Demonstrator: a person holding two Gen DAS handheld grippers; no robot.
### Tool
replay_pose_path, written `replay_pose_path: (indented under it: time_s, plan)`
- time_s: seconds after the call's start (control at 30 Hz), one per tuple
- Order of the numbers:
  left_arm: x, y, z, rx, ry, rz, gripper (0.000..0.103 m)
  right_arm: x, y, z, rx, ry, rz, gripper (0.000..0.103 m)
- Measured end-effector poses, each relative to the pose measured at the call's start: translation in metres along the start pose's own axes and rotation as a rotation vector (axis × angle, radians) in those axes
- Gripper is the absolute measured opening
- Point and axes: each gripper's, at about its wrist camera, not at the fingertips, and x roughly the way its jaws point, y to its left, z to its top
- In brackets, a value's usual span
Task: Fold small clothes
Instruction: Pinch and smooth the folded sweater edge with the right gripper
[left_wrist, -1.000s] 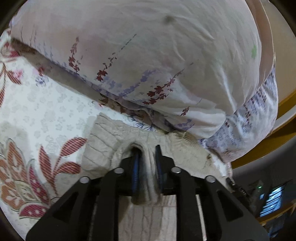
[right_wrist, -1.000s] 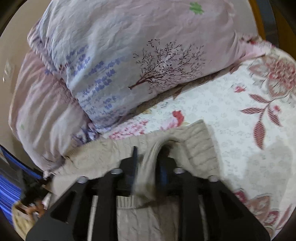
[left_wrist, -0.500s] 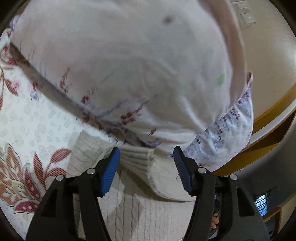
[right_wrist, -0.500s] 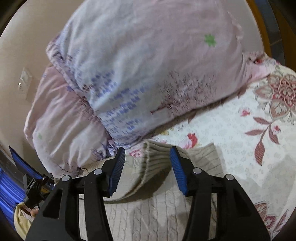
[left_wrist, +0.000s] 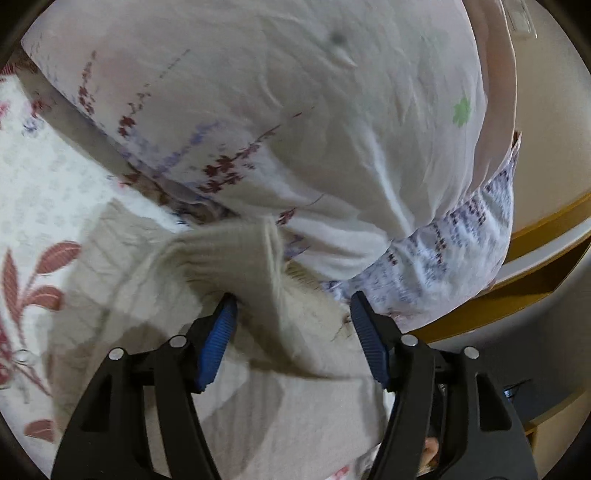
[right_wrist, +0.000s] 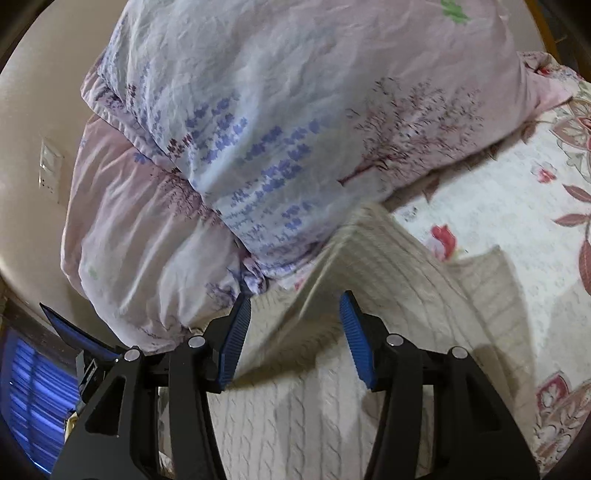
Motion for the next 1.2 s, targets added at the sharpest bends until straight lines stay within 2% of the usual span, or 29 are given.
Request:
replay_pose_path:
  time_s: [0.07, 0.1, 0.17, 0.33, 0.43, 0.57, 0.67, 0.7, 0.73, 0.77, 0.8, 0.9, 1.2]
  plan:
    - [-0.006, -0.001, -0.001, 0.004, -0.011, -0.025, 0.070, -0.009, 0.002, -0.002, -0.023, -0.019, -0.005, 0.053]
    - [-0.010, -0.003, -0.001, 0.020, -0.021, -0.013, 0.071, -0.015, 0.001, -0.004, -0.038, -0.029, -0.017, 0.053]
    - [-0.024, -0.004, -0.003, 0.073, -0.050, 0.048, 0.071, -0.029, 0.002, -0.006, -0.070, -0.047, -0.047, 0.053]
    - [-0.061, -0.002, -0.016, 0.237, -0.119, 0.255, 0.069, -0.074, -0.010, -0.017, -0.148, -0.079, -0.169, 0.053]
    - [-0.072, 0.001, -0.024, 0.300, -0.121, 0.312, 0.060, -0.087, -0.023, -0.025, -0.155, -0.064, -0.219, 0.048]
    - [-0.074, 0.008, -0.037, 0.358, -0.083, 0.366, 0.051, -0.088, -0.041, -0.036, -0.159, -0.028, -0.278, 0.043]
    - [-0.067, 0.018, -0.042, 0.345, -0.043, 0.394, 0.046, -0.082, -0.047, -0.043, -0.175, 0.003, -0.323, 0.042]
    - [-0.064, 0.021, -0.043, 0.340, -0.031, 0.401, 0.043, -0.078, -0.050, -0.046, -0.181, 0.026, -0.340, 0.038]
    - [-0.062, 0.022, -0.045, 0.340, -0.024, 0.405, 0.042, -0.075, -0.052, -0.049, -0.186, 0.041, -0.353, 0.027]
    - [-0.059, 0.024, -0.047, 0.346, -0.017, 0.415, 0.036, -0.074, -0.053, -0.051, -0.192, 0.049, -0.355, 0.024]
    - [-0.057, 0.024, -0.048, 0.353, -0.013, 0.421, 0.025, -0.075, -0.053, -0.052, -0.197, 0.041, -0.356, 0.019]
    - [-0.056, 0.024, -0.050, 0.358, 0.006, 0.408, 0.009, -0.084, -0.048, -0.051, -0.203, 0.018, -0.347, 0.011]
    - [-0.078, 0.021, -0.054, 0.356, 0.007, 0.365, 0.007, -0.111, -0.027, -0.059, -0.210, -0.035, -0.328, 0.008]
